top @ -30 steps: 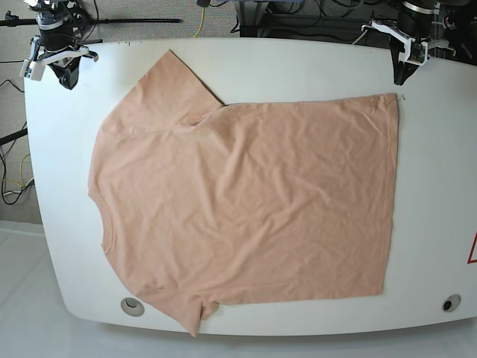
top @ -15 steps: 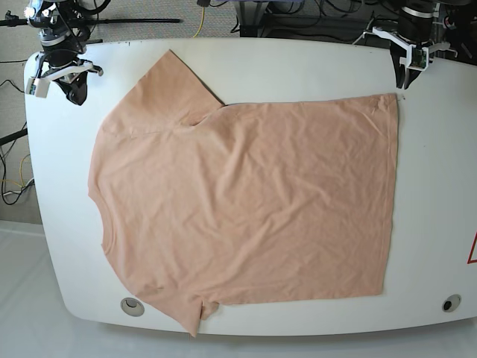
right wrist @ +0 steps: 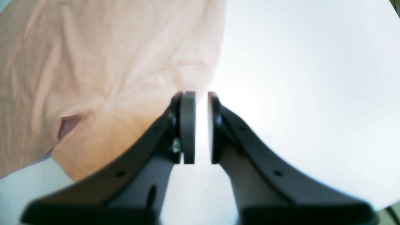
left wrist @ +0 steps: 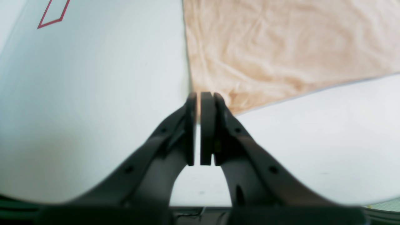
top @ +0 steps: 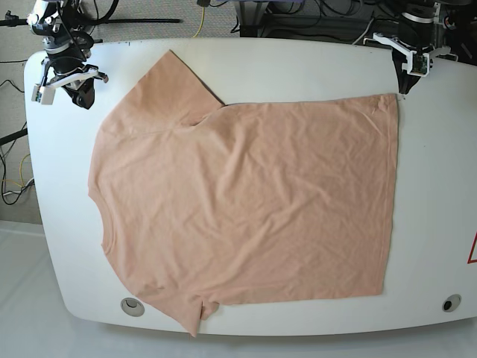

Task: Fold the T-shirt properly
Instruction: 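Lower both grippers toward the shirt's back edge, near sleeve and hem corner, then position the right gripper at the sleeve-shoulder edge and close on the fabric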

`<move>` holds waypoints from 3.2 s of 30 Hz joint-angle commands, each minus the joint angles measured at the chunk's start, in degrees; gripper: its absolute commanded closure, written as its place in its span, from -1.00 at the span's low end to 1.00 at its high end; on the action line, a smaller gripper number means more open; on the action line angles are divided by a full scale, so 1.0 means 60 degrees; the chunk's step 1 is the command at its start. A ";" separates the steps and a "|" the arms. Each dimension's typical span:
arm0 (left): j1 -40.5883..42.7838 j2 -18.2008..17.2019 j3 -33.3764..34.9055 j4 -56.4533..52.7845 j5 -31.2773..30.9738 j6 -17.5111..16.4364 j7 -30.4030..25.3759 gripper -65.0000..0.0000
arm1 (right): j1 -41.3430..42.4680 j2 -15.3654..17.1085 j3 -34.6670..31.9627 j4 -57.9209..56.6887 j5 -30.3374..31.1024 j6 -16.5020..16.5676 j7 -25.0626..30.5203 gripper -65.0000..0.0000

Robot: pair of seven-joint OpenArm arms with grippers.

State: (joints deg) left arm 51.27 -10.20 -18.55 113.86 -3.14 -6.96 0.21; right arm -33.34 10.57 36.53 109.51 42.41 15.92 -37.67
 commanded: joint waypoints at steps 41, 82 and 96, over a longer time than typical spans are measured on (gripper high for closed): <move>-0.0373 -0.0424 -0.0099 -0.0004 -0.1007 -0.0100 -0.0126 0.63 | 0.0361 0.0086 -0.0616 -0.1395 0.4039 0.1155 -0.1024 0.18; -0.0484 -0.0506 -0.0039 0.0054 -0.1068 -0.0156 0.0330 0.64 | 0.0794 0.0165 -0.0639 -0.2688 0.3817 0.1300 -0.1018 0.16; -0.0455 -0.0509 -0.0110 0.0020 -0.1099 -0.0112 0.0241 0.64 | 0.0900 0.0025 -0.1007 -0.2867 0.3785 0.1413 -0.1097 0.16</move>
State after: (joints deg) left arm 47.94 -12.80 -18.76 113.03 -9.32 -7.97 3.40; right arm -27.81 10.02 30.61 91.74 64.31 23.46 -44.95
